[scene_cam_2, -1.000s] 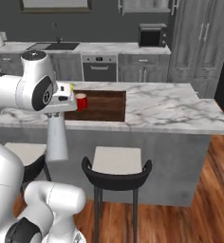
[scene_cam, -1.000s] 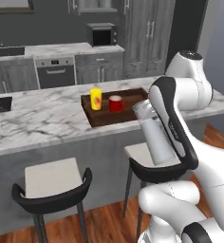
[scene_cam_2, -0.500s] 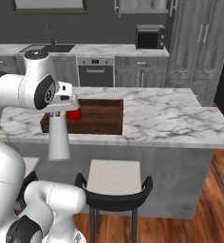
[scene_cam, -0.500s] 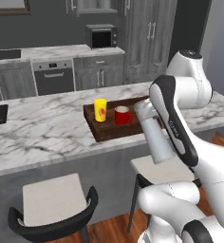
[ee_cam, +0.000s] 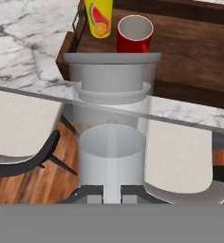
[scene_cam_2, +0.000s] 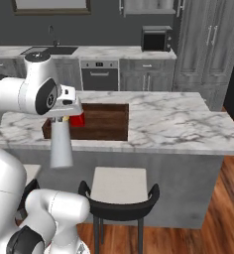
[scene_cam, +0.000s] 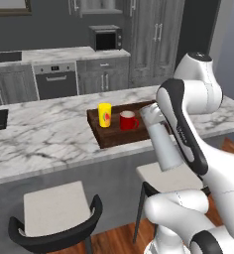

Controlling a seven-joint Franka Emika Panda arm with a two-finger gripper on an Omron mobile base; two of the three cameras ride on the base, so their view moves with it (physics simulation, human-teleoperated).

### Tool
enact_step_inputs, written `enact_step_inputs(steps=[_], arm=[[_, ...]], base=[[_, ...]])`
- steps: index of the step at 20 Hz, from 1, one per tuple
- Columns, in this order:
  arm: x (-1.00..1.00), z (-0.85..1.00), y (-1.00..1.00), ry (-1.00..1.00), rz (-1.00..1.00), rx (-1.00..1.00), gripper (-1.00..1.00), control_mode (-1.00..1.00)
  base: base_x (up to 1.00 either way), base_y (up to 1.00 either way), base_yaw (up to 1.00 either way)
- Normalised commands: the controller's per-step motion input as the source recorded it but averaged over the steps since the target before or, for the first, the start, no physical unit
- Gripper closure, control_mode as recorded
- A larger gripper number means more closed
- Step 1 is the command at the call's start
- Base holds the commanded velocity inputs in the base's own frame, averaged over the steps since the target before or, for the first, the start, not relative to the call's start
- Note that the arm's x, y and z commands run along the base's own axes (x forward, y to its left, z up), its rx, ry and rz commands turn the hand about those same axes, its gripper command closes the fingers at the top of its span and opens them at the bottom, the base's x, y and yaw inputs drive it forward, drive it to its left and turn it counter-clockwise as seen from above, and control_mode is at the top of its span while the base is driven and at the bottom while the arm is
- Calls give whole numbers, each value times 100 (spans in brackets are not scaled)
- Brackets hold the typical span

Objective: There is a tray on the dining counter. Grab the cup, mug, and pitcher and place them on the tray. The pitcher may be placed next to the tray if it cannot fit the tray.

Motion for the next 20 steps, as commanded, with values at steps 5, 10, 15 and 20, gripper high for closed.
enact_step_inputs(steps=[5,10,15,20], arm=[[1,4,-4,-3,0,0,100,-100],[9,21,-11,-6,0,1,100,-100],[19,27,-5,-8,-2,2,100,-100],[18,26,-8,-10,-2,3,100,-100]], base=[[0,0,0],[0,0,0],[0,0,0],[0,0,0]])
